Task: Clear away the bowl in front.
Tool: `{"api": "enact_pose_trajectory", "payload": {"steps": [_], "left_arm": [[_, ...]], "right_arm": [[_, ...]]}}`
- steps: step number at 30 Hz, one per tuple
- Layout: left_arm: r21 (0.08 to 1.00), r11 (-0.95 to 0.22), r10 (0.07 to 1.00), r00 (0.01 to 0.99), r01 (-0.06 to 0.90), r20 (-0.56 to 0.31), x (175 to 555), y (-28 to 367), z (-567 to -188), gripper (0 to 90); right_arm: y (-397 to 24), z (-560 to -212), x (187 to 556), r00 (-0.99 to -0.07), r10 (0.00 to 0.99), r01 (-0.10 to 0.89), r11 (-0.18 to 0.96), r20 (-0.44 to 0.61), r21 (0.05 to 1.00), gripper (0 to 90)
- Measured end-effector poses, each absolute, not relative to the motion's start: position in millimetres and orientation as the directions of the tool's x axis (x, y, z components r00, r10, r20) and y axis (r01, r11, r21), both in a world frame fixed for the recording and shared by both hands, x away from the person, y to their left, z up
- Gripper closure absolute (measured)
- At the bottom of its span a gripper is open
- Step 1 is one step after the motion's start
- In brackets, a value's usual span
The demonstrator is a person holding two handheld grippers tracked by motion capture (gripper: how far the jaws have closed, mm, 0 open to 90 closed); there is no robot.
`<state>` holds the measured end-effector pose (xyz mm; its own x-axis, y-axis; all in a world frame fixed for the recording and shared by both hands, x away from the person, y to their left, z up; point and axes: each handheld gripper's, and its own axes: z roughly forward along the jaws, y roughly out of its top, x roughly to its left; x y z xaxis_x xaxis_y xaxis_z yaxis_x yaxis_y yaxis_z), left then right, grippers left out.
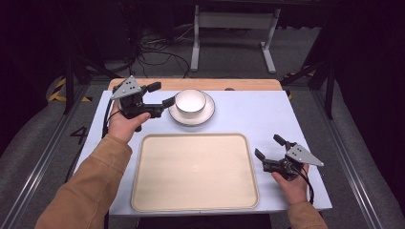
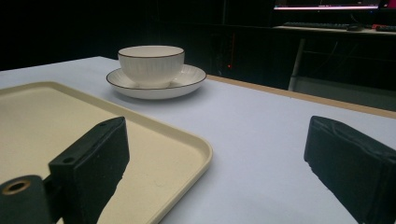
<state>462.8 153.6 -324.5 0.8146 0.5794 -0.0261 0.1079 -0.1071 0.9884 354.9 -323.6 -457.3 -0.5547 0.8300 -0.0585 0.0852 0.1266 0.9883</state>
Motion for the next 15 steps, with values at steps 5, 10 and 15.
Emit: {"api": "enact_pose_trajectory", "payload": {"steps": [5,10,15], "left_arm": [[0.986,-0.121,0.569,0.822,0.113,-0.024,470,144,-323,19.0],[0.978,-0.194,0.553,0.831,0.072,0.049,477,132,-320,23.1],[0.968,-0.238,0.543,0.837,0.075,0.069,480,123,-317,28.3]], "right_arm": [[-324,-457,355,-0.554,0.831,0.087,0.125,-0.056,0.988,7.2],[-324,-457,355,-0.550,0.833,0.086,0.124,-0.057,0.989,6.9],[-323,-457,354,-0.548,0.834,0.083,0.126,-0.060,0.989,6.3]]}}
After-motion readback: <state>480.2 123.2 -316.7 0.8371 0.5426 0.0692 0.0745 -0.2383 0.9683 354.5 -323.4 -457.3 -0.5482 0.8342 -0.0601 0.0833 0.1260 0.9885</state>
